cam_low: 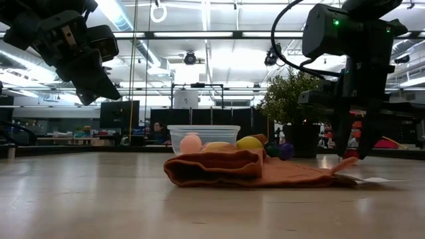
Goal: Pick and placing Produce into tupperware
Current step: Put the red cherry into the transparent bin
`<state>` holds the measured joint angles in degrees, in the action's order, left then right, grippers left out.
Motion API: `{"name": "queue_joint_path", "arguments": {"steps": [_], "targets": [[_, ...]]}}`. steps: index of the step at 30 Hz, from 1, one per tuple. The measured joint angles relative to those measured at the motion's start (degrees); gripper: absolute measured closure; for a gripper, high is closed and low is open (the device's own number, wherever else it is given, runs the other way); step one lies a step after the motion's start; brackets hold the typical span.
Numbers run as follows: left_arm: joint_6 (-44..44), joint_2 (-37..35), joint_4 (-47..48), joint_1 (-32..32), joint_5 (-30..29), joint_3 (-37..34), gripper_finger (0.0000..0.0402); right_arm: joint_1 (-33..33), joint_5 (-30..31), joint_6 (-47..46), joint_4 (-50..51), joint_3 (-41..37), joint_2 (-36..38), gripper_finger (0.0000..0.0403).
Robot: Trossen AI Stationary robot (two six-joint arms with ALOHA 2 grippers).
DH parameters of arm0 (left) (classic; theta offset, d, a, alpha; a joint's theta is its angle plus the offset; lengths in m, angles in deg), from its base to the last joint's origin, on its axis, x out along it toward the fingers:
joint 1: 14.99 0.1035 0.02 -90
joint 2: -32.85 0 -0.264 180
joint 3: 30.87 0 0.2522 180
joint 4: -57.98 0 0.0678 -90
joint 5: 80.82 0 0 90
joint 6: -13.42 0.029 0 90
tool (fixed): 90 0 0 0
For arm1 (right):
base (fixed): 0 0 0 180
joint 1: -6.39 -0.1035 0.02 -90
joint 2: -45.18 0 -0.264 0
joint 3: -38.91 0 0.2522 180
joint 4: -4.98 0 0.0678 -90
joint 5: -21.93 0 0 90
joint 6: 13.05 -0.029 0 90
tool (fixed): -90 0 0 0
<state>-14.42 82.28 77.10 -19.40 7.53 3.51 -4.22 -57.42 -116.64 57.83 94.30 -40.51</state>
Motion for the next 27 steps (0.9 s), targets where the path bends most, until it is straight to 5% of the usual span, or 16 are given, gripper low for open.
{"name": "queue_joint_path", "arguments": {"steps": [27], "targets": [[0.66,0.0,0.0,0.0,-0.02,0.0,0.0393,-0.07,0.46,-0.87,-1.63,0.0,0.02,0.0308]]}}
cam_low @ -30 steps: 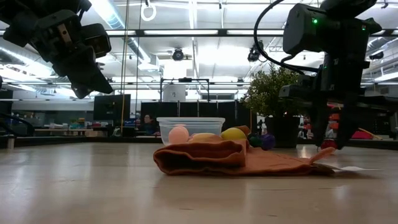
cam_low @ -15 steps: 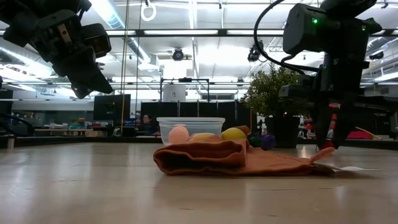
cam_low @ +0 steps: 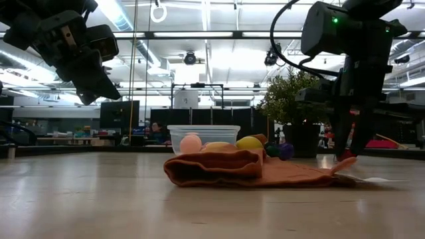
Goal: Pick and placing Produce into tupperware
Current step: Put the red cherry into the transparent bin
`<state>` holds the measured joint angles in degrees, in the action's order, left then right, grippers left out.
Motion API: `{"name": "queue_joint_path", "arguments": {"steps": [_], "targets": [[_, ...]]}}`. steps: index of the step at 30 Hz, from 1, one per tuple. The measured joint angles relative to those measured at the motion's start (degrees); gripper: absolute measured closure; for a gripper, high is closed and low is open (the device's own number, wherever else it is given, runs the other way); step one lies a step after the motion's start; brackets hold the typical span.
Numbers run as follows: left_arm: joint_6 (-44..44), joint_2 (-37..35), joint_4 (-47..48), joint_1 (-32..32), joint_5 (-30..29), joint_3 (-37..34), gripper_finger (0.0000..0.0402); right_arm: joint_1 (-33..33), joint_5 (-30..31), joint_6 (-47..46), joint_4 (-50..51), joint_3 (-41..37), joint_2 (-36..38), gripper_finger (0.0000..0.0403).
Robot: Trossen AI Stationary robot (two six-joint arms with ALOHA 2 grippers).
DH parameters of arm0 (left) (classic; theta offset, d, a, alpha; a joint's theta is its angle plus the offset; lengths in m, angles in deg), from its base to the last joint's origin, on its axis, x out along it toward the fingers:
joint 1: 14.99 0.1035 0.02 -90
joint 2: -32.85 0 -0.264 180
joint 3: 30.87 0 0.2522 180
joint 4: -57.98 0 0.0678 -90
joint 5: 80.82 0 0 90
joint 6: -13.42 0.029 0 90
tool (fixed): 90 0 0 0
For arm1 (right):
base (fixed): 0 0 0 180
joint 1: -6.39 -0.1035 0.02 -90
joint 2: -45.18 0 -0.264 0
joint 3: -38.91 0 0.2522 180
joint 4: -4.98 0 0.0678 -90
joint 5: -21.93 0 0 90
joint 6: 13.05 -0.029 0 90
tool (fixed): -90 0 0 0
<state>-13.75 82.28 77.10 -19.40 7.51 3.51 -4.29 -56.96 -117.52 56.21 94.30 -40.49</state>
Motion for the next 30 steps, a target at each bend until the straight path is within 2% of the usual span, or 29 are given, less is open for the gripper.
{"name": "queue_joint_path", "arguments": {"steps": [7,15,24,30], "targets": [[-0.03,0.0,0.0,0.0,0.0,0.0,0.0374,0.0,0.03,3.58,-0.65,2.68,0.0,0.0308],[-0.05,0.0,0.02,0.0,0.0,0.0,0.0391,0.0,1.25,9.06,0.49,9.27,0.0,0.0309],[-0.12,0.0,0.02,0.0,0.0,0.0,0.0381,0.0,6.42,11.88,0.56,17.81,0.0,0.0309],[-0.09,0.0,0.02,0.0,0.0,0.0,0.0375,0.04,8.78,17.42,-1.21,24.31,0.0,0.0309]]}}
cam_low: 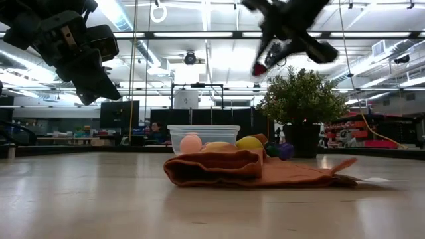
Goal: Pick and placing Produce into tupperware
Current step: Put the red cherry into the transparent bin
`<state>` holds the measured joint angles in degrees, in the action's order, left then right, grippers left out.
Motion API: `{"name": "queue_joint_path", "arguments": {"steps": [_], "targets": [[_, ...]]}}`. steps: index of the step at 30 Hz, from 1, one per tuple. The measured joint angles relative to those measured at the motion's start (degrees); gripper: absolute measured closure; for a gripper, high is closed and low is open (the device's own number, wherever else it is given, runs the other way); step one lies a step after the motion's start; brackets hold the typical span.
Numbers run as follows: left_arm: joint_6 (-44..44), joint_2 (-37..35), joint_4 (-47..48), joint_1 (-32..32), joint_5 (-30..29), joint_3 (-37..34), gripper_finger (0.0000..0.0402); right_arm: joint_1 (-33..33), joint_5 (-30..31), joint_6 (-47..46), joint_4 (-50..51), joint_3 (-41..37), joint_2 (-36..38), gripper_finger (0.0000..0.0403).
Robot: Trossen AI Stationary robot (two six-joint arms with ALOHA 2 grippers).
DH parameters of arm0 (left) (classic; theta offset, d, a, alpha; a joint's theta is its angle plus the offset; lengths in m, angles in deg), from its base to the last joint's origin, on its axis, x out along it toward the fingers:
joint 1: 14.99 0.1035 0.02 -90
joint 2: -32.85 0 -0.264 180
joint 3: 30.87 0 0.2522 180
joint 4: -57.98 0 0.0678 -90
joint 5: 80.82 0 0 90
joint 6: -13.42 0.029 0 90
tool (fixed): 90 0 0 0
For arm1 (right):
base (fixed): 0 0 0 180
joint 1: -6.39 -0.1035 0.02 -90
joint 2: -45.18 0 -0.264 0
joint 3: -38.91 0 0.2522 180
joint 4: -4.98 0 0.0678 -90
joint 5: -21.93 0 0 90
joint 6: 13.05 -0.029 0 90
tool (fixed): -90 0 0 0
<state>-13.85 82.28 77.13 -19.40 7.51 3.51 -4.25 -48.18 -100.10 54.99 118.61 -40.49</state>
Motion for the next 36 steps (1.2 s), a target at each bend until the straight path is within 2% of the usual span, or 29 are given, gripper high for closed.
{"name": "queue_joint_path", "arguments": {"steps": [6,14,18,24,31,36], "targets": [[0.0,0.0,0.0,0.0,0.0,0.0,0.0391,1.3,0.03,7.63,-7.81,4.69,-1.37,0.0309],[-0.04,0.0,0.19,0.0,0.0,0.0,0.0386,6.53,-2.83,21.47,-8.8,20.1,-13.45,0.0309],[-0.15,0.0,0.49,0.0,0.0,0.0,0.0376,9.68,-3.75,26.98,-6.7,28.26,-18.27,0.0309],[-0.11,0.0,0.52,0.0,0.0,0.0,0.0386,14.01,-4.5,33.15,3.64,38.66,-23.35,0.0309],[-0.09,0.0,0.49,0.0,0.0,0.0,0.0394,18.67,-5.43,37.73,4.39,45.09,-28.01,0.0309],[-0.13,0.0,0.45,0.0,0.0,0.0,0.0378,21.49,-8.38,39.23,4.53,46.66,-31.0,0.0309]]}}
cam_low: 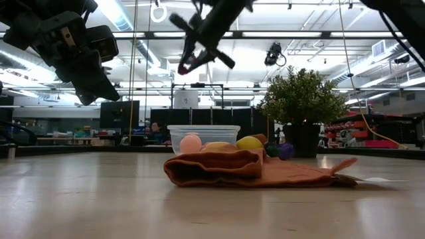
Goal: Pick and placing Produce into tupperware
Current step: Put the red cherry into the transparent bin
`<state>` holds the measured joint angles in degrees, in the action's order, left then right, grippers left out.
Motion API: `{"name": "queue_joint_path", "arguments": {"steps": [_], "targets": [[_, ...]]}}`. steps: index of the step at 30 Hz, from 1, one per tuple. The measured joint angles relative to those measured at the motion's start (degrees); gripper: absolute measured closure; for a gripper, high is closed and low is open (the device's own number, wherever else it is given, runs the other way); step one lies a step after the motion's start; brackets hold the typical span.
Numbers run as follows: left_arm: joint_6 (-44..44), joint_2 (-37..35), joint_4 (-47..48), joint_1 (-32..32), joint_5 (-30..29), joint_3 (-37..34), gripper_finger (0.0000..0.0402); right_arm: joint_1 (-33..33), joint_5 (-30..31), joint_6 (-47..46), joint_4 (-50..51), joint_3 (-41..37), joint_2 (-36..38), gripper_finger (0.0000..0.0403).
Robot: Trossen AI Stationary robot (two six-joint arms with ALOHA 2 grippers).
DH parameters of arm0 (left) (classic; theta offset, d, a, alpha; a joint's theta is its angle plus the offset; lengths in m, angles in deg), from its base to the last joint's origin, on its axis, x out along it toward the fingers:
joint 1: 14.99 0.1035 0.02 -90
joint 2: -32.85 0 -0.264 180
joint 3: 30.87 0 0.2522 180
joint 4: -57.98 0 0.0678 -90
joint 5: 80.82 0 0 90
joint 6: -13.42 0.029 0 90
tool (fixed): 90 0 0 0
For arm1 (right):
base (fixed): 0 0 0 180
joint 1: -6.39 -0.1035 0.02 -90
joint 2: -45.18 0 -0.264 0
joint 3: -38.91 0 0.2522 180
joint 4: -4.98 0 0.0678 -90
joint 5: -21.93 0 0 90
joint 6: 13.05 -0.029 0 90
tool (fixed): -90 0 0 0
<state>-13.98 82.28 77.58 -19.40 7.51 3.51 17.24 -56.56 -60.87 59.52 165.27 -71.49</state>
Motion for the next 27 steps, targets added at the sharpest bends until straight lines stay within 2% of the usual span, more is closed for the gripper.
{"name": "queue_joint_path", "arguments": {"steps": [6,14,22,27], "targets": [[-0.28,0.0,0.01,0.0,0.0,0.0,0.0374,3.22,-3.65,0.02,2.82,0.0,-2.79,0.0309],[-0.33,0.0,0.01,0.0,0.0,0.0,0.0393,7.7,-5.87,0.37,5.24,0.0,-3.14,0.0309],[-0.39,0.0,-0.02,0.0,0.0,0.0,0.0378,10.68,-11.48,8.89,9.17,0.0,-2.94,0.0309],[-0.42,0.0,0.01,0.0,0.01,0.0,0.0385,12.8,-14.01,15.35,14.85,0.94,-2.92,0.0309]]}}
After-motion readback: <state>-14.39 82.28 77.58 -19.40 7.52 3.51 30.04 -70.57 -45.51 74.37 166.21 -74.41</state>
